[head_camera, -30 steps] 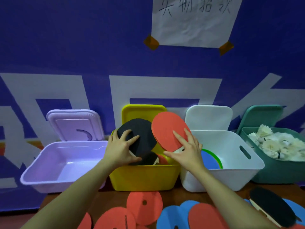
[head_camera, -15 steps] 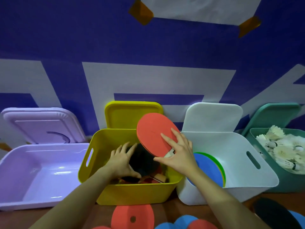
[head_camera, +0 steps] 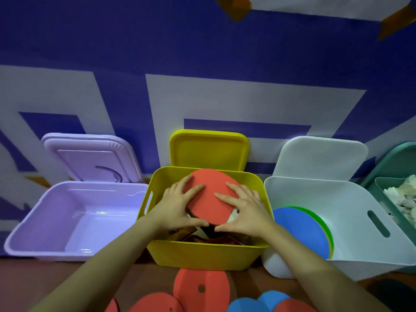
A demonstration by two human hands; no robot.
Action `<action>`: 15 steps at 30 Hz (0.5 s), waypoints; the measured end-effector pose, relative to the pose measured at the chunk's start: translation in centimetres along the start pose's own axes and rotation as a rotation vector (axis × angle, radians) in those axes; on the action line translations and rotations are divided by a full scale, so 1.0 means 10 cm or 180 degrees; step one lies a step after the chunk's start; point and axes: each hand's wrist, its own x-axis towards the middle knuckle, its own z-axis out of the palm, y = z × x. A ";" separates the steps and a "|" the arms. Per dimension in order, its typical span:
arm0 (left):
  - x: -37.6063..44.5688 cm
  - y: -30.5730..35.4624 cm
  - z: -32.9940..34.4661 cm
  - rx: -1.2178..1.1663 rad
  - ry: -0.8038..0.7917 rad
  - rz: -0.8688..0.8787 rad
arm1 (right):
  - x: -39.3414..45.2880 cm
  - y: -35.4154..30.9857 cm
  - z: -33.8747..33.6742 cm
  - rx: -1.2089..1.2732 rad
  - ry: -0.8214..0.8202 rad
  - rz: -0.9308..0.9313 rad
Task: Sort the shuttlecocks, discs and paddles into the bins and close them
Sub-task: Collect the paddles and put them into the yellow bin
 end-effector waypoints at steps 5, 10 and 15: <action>0.10 -0.09 0.23 -0.0246 -0.0882 -0.0705 | 0.15 0.07 0.23 -0.0188 -0.0568 -0.0023; 0.33 -0.12 0.42 0.0109 -0.1376 -0.0870 | 0.31 0.14 0.44 -0.0412 -0.1142 0.0197; 0.26 -0.11 0.57 0.0414 -0.1947 -0.0998 | 0.28 0.17 0.55 -0.0441 -0.1868 0.0343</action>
